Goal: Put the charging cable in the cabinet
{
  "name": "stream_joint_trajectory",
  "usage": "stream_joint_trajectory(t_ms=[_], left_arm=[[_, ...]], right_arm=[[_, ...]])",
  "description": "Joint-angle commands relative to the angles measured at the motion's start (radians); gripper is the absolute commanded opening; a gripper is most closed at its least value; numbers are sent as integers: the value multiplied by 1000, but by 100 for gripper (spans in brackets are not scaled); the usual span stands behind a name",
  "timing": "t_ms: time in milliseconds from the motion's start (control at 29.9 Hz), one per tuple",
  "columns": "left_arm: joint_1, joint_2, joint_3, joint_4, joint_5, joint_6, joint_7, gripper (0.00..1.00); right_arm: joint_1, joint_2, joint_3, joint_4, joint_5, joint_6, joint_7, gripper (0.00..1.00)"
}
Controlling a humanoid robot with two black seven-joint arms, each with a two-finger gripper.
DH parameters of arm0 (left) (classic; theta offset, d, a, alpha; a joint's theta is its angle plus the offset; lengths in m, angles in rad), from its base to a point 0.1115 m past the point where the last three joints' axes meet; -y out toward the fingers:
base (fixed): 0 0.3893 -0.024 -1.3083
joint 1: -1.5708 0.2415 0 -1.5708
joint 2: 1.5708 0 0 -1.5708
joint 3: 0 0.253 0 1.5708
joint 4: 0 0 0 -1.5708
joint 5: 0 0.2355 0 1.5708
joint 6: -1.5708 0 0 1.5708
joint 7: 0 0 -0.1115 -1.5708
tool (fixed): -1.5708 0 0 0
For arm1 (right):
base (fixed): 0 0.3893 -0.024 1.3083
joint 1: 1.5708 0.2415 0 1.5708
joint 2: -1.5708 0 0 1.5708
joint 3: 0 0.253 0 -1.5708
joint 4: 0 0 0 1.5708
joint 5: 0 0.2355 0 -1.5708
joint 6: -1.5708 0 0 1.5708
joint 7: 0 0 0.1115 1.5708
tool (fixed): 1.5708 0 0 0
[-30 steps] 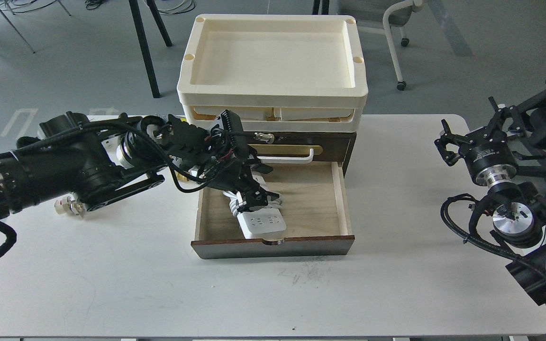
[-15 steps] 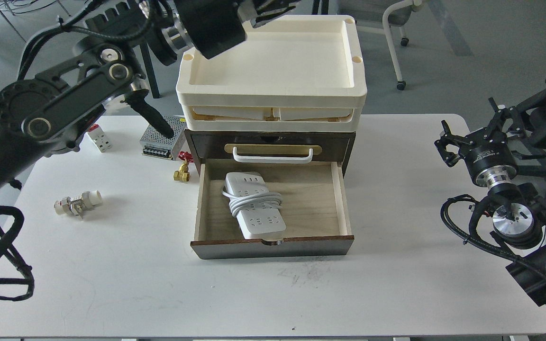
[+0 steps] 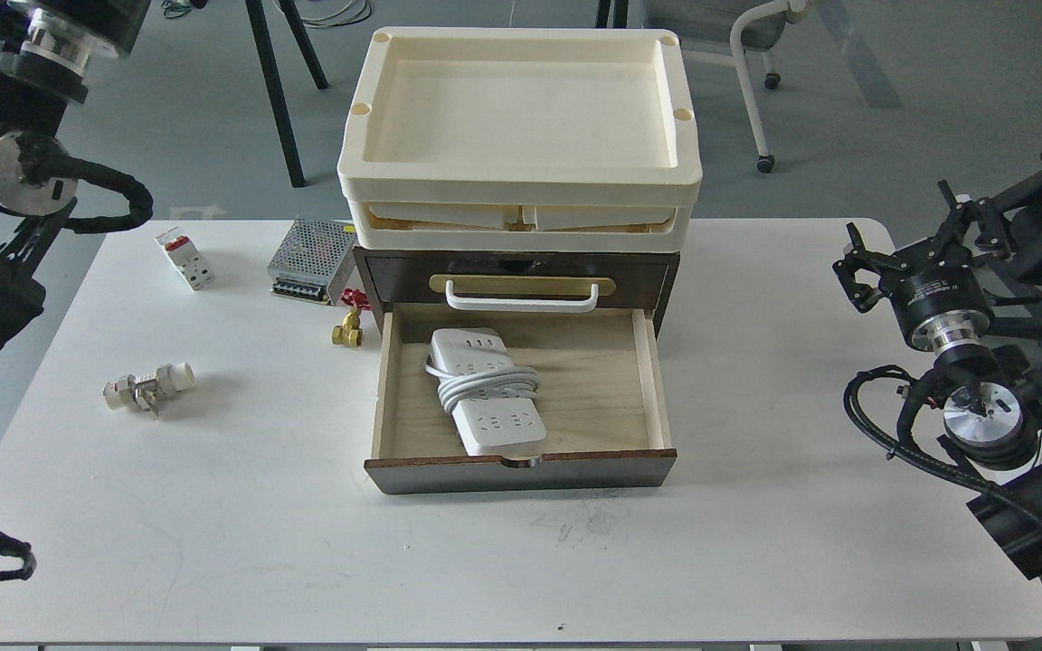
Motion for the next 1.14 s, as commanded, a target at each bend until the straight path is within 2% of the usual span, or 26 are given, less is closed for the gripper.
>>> stream_joint_trajectory(t_ms=[0,67,268,468,669,870,970,1104], left_arm=[[97,10,0,46,-90,-3,8,100],[131,9,0,75,-125,-3,8,100],[197,-46,0,268,-170,-3,-4,100],[219,-103,3,356,-171,-3,-7,100],[220,-135,13,364,-170,-3,-35,100],[219,-177,20,365,-165,-3,-16,100],[219,-192,18,365,-167,-3,7,100],[219,-209,18,364,-167,-3,8,100]], right_arm=[[-2,2,0,0,0,-1,1,100],[-3,2,0,0,0,-1,1,100],[-2,2,3,-1,11,-2,-8,100],[-2,2,39,-3,29,-4,-13,100],[-8,2,84,-3,43,-5,-8,100],[-6,2,81,-3,43,-7,-8,100],[-3,3,83,-3,43,-14,-4,100],[-3,2,75,0,43,-18,1,100]])
